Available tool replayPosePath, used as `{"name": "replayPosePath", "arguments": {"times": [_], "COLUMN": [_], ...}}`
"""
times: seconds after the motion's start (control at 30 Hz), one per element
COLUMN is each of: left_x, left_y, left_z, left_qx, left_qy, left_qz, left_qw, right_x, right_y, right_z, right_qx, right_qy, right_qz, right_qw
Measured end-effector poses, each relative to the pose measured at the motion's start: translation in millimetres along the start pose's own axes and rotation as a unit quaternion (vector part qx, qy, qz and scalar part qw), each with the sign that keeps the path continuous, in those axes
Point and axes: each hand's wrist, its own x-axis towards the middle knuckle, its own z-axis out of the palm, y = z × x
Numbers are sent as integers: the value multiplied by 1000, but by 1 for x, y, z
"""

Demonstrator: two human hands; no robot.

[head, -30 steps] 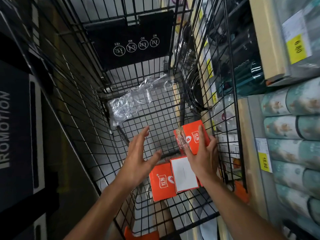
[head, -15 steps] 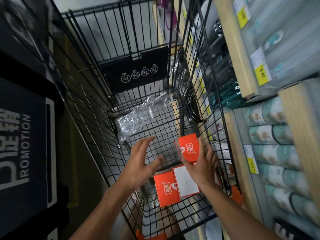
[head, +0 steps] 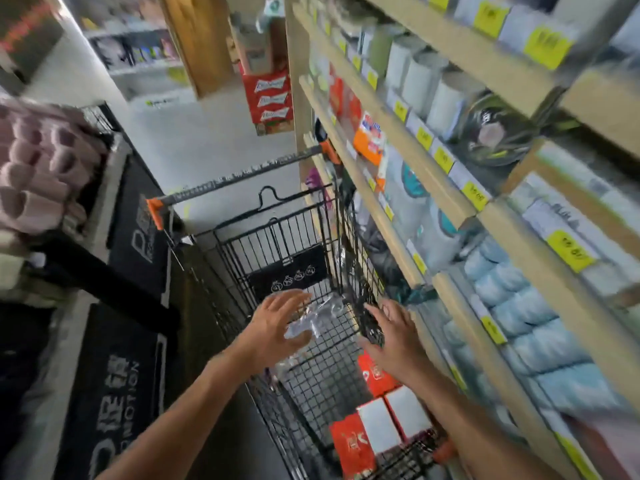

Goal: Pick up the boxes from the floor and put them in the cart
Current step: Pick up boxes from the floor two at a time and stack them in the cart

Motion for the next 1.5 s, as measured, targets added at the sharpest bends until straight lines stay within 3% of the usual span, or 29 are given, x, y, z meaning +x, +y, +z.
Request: {"name": "replayPosePath", "arguments": {"times": [0.17, 0.3, 0.53, 0.87, 1.2, 1.27, 1.33, 1.4, 1.5], "left_x": [-2, -6, -8, -45, -164, -186, -260, -280, -347], "left_y": [26, 50, 101, 228, 343, 355, 381, 384, 411], "left_z": [-45, -66, -81, 14, 118, 136, 183, 193, 243], "left_qx": [70, 88, 90, 113, 176, 180, 203, 206, 211], "left_qy": [24, 21, -1, -113, -189, -200, -204, -220, -225], "left_qz": [98, 189, 344, 566, 668, 671, 707, 696, 737], "left_qw": [992, 978, 935, 809, 698, 691, 646, 652, 602], "right_x": [-28, -57, -151, -376, -579, -611, -698, -726, -813], "right_y": [-33, -51, -86, -66, -94, -100, -116, -119, -137], "right_z": [-62, -101, -146, -131, -84, -76, -48, -43, -13], "right_qx": [-3, -75, -97, -152, -124, -138, -120, -131, -130], "right_qy": [43, 79, 180, 295, 385, 382, 401, 409, 437], "right_qz": [-34, -12, 42, 227, 363, 388, 434, 434, 478], "right_qw": [998, 994, 978, 916, 839, 827, 798, 792, 751]}}
